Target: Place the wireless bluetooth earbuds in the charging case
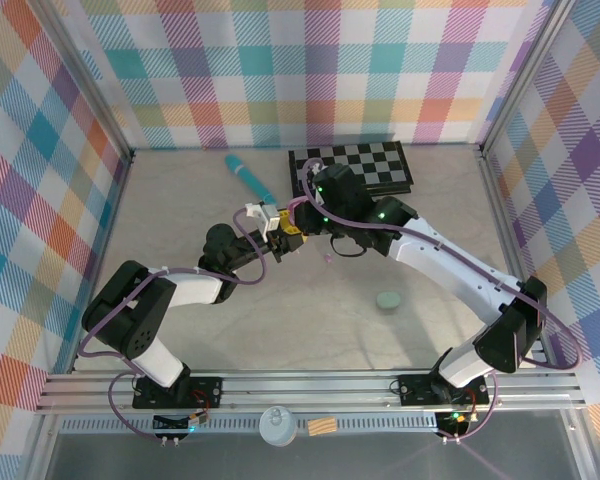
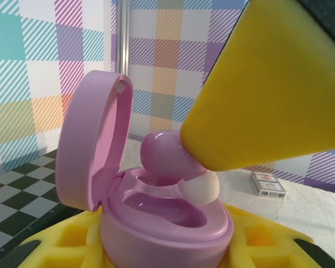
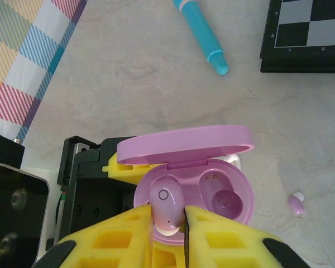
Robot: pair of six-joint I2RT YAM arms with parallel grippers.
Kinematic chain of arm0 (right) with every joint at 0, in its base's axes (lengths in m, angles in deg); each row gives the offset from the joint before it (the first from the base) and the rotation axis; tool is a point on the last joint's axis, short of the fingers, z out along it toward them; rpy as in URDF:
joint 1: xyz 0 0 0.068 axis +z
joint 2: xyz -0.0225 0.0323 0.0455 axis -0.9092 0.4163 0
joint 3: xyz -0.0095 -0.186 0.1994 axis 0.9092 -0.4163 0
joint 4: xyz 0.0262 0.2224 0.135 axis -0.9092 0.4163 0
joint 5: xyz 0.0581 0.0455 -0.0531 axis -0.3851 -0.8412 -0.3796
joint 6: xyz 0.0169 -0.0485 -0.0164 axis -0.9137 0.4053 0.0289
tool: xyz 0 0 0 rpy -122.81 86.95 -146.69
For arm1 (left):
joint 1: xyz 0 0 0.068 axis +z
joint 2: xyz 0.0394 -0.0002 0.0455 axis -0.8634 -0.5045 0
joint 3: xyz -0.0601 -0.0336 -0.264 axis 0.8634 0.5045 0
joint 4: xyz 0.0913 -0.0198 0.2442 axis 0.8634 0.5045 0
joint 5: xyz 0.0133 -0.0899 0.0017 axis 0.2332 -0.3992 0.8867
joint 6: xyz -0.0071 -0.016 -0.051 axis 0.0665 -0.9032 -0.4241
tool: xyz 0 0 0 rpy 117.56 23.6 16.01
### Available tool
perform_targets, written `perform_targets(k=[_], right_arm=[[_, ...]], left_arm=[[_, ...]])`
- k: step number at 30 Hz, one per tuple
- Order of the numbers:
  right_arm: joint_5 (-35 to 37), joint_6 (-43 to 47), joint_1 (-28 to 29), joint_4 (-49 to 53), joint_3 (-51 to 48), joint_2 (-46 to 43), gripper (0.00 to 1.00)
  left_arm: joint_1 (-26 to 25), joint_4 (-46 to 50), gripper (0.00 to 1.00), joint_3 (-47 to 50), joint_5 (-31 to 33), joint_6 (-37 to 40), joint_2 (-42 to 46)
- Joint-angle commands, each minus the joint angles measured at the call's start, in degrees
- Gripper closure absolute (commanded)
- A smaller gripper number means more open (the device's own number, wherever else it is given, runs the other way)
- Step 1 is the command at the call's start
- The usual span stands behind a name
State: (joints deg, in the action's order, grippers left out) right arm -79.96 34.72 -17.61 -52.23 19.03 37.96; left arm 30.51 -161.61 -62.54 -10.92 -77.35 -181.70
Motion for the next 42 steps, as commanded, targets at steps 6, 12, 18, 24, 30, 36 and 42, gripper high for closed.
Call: perform_targets(k=[6, 12, 18, 24, 30, 36, 42], right_arm=[[-0.43, 0.73, 0.56, -1.87, 1.7, 1.98, 0.8], [-1.2, -0.1, 0.64, -1.89, 1.07, 2.06, 0.8], [-1.19, -0.09, 0.65, -2.21, 0.3, 0.07, 0.66], [-0.12, 1.68, 0.66, -4.0, -1.99, -4.54, 0.51], [4.03, 3.43, 0.64, -11.16, -13.53, -17.27, 0.4], [7.09, -0.69, -6.7, -7.9, -25.02, -27.08, 0.39], [1.61, -5.06, -15.71, -12.67, -36.07, -25.15, 0.39]], left_arm=[[-0.6, -3.08, 0.74, -1.03, -0.09, 1.33, 0.45], [-0.6, -3.0, 0.74, -0.77, 0.88, 1.4, 0.84], [-0.61, -2.93, 0.74, -1.01, 1.35, 1.44, 0.75], [-0.52, -2.73, 0.74, -0.68, 1.61, 1.48, 1.32], [0.51, -2.12, 0.74, -0.68, 1.43, 1.2, 2.2], [1.79, -0.87, 0.74, -0.07, 0.65, 0.65, 4.14], [2.03, 1.98, 0.74, 0.97, 0.27, 0.7, 7.5]])
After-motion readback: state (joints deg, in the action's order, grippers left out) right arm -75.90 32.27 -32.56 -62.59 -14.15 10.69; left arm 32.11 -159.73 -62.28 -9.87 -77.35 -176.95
